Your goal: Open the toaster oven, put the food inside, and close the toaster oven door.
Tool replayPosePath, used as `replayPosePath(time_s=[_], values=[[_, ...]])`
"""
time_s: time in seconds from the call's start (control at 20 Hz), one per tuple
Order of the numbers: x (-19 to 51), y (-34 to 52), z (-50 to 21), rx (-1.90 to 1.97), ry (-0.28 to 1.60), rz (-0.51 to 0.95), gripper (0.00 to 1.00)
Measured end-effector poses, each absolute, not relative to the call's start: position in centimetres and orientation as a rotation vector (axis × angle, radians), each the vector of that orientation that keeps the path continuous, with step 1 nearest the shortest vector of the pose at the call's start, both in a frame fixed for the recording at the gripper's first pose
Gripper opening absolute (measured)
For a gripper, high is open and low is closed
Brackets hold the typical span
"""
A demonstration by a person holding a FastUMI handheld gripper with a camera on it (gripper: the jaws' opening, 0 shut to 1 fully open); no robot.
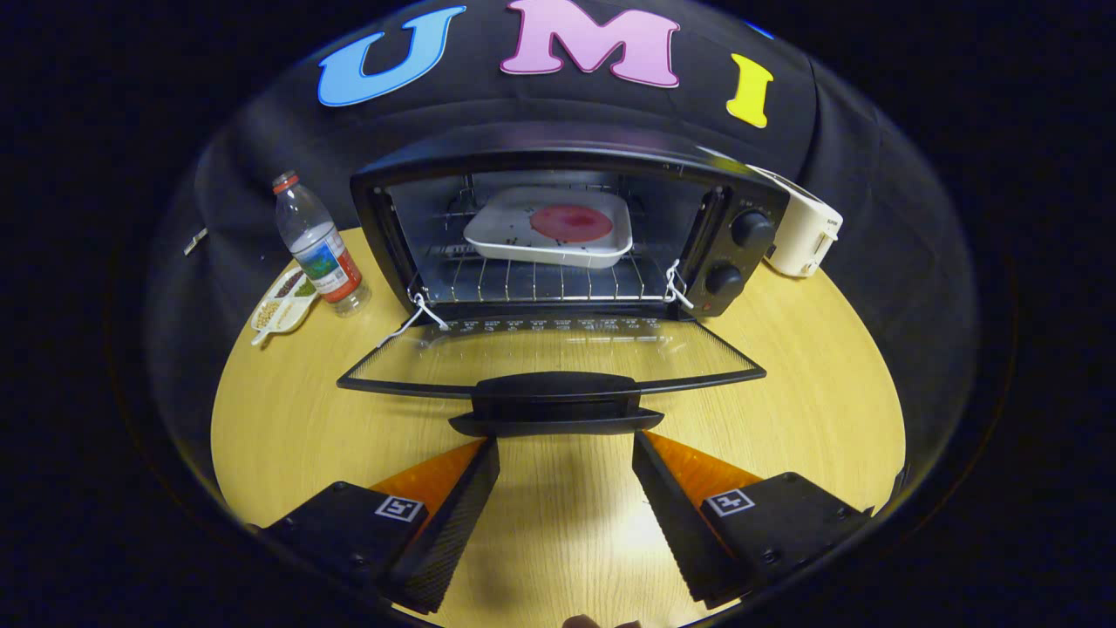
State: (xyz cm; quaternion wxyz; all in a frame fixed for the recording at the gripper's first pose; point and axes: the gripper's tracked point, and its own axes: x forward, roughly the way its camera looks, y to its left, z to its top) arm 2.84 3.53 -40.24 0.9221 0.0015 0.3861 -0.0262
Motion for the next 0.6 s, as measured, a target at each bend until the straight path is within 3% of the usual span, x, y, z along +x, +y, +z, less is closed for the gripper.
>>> replayPosePath(time_s=[0.6], values=[[4.9,2.5,-32.4,0.091,0.644,-0.084,1.00]])
